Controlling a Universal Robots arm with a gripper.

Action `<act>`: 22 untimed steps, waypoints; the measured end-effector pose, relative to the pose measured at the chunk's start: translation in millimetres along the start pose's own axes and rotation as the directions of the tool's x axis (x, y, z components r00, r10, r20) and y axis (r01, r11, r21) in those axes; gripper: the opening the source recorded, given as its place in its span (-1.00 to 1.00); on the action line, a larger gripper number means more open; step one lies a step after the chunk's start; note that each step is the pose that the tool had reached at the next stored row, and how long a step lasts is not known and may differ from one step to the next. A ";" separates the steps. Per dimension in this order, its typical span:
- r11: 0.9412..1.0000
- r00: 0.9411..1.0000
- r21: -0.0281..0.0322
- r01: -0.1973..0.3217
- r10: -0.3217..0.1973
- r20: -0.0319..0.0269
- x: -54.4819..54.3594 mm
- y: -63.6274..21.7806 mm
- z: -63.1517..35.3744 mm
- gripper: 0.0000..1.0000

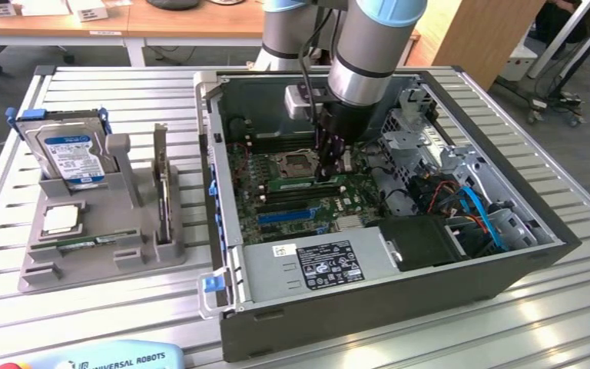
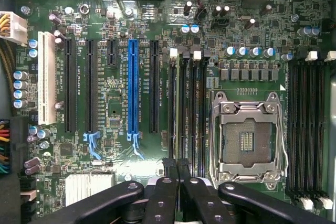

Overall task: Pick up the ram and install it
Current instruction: 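Insert the ram into the slot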

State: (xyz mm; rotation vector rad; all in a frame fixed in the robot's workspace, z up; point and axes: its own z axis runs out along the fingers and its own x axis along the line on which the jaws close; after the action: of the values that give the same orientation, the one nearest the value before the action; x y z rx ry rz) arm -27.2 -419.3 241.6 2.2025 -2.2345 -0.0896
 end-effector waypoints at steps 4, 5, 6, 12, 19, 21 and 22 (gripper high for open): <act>1.000 1.000 0.000 0.000 0.000 0.000 0.5 -0.1 0.3 -0.76; 1.000 1.000 0.000 0.000 0.000 0.000 0.7 -0.1 0.6 -0.76; 1.000 1.000 0.000 0.000 0.000 0.000 0.8 0.0 0.7 -0.76; 1.000 1.000 0.000 0.000 0.000 0.000 1.3 -0.1 1.0 -0.76; 1.000 1.000 0.000 0.000 0.000 0.000 1.8 -0.2 3.6 -0.76; 1.000 1.000 0.000 0.000 0.000 0.000 1.8 -0.2 3.6 -0.76; 1.000 1.000 0.000 0.000 0.000 0.000 1.7 -0.2 3.7 -0.76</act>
State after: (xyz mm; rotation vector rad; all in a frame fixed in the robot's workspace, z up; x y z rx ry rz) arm -27.1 -420.9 237.9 2.2025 -2.2344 -0.0895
